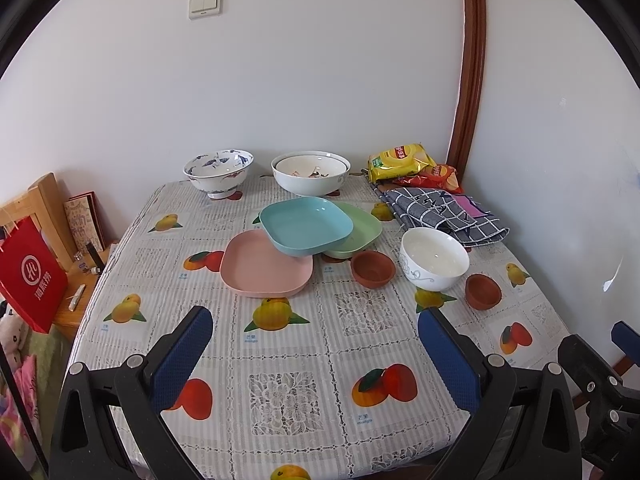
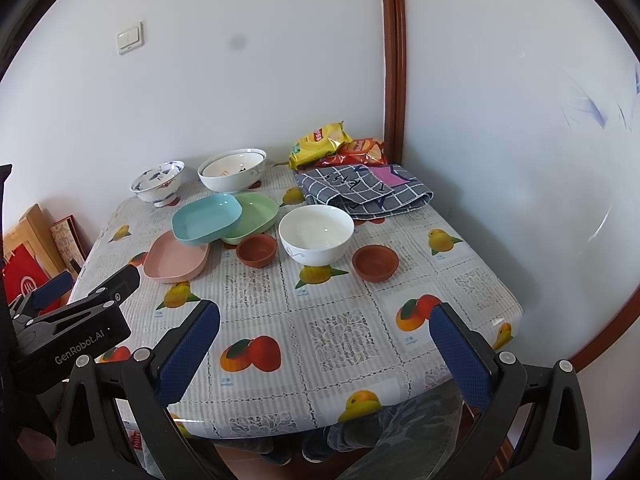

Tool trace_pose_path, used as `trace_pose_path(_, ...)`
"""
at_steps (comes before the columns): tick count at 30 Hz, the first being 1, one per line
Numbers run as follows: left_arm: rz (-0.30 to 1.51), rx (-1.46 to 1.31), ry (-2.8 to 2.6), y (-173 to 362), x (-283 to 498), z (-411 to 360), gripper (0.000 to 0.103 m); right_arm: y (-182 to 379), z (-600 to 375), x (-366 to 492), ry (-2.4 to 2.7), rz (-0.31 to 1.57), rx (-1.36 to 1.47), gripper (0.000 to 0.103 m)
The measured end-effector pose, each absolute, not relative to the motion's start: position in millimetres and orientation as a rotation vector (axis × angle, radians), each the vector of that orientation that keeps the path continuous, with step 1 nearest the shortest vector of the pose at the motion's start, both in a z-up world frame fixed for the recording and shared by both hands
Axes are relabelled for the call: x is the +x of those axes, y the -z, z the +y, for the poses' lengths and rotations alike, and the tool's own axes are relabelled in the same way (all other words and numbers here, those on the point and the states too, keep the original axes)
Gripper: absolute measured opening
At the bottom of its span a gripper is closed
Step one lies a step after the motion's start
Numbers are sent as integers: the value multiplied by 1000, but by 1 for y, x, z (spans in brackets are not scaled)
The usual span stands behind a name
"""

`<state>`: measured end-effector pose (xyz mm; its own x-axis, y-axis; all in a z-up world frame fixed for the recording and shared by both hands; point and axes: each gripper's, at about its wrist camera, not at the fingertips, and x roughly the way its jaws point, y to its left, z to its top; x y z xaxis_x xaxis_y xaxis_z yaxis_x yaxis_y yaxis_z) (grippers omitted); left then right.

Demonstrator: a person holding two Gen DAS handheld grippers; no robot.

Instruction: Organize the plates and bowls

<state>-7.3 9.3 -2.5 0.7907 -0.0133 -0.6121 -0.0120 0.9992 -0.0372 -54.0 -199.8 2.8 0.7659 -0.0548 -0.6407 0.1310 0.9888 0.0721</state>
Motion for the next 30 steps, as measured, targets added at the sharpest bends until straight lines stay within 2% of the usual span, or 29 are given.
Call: trace_pose_path(30,661,-44,11,-9,5,8,103,-13,-197,-53,74,670,132,103)
